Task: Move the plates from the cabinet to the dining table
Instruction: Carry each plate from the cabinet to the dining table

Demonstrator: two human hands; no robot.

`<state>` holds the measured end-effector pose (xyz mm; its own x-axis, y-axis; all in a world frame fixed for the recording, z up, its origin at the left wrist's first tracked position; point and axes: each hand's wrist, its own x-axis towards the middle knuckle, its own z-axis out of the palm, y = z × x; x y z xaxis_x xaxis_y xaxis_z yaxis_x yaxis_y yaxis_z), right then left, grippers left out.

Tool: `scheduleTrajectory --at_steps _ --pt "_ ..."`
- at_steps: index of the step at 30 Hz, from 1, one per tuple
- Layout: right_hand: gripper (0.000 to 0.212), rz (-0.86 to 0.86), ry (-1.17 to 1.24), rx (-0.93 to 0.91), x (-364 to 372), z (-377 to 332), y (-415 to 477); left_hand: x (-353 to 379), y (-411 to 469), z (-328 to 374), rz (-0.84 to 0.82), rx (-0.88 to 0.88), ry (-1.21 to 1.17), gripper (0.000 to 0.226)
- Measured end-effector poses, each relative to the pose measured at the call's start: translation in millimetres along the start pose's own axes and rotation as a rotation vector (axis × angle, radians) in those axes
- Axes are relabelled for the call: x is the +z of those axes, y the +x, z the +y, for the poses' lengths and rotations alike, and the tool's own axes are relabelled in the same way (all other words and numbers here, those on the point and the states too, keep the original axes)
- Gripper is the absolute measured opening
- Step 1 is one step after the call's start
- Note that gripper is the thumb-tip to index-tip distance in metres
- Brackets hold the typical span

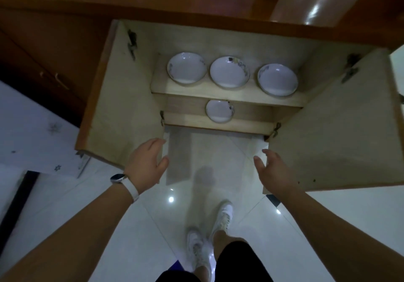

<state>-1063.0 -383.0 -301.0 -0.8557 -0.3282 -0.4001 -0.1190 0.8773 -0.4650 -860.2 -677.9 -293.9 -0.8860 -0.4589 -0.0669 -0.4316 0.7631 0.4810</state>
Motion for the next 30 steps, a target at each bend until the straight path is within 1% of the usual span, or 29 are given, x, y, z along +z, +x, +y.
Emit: scheduleTrajectory --at_steps 3,7,11,15,17,23,30 --pt "0.054 0.004 -0.037 -0.123 -8 -18 9 -8 25 7 -0.010 0.046 0.064 0.060" --pt "0.053 -0.003 -0.135 -0.267 -14 -40 33 -11 62 17 -0.009 0.078 0.080 0.057" --pt "0.050 0.017 -0.196 -0.387 -15 -57 68 -10 99 22 -0.013 0.065 0.101 0.053" --pt "0.055 -0.030 -0.247 -0.492 -15 -69 106 -7 133 21 -0.031 0.036 0.135 0.052" --pt "0.054 -0.053 -0.304 -0.540 -17 -76 125 -5 149 18 -0.037 0.012 0.153 0.052" --pt "0.052 -0.075 -0.358 -0.602 -27 -99 178 1 192 8 -0.077 -0.039 0.213 0.054" --pt "0.052 -0.083 -0.392 -0.653 -26 -127 219 6 223 -11 -0.085 -0.091 0.205 0.052"
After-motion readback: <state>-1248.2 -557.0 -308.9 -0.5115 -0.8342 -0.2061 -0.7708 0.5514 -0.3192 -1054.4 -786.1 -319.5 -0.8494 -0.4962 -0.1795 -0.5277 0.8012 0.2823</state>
